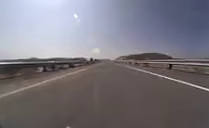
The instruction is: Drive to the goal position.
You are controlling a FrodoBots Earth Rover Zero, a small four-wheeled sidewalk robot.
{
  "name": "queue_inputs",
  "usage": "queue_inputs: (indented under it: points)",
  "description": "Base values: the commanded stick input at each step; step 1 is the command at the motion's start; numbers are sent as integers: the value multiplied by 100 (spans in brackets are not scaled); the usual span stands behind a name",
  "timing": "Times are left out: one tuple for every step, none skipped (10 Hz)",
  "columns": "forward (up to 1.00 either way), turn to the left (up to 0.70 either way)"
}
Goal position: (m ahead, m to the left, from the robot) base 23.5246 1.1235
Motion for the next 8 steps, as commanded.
queue_inputs:
  points:
    - [100, 0]
    - [100, 0]
    - [100, 0]
    - [100, 0]
    - [100, 0]
    - [100, 0]
    - [100, 0]
    - [100, 0]
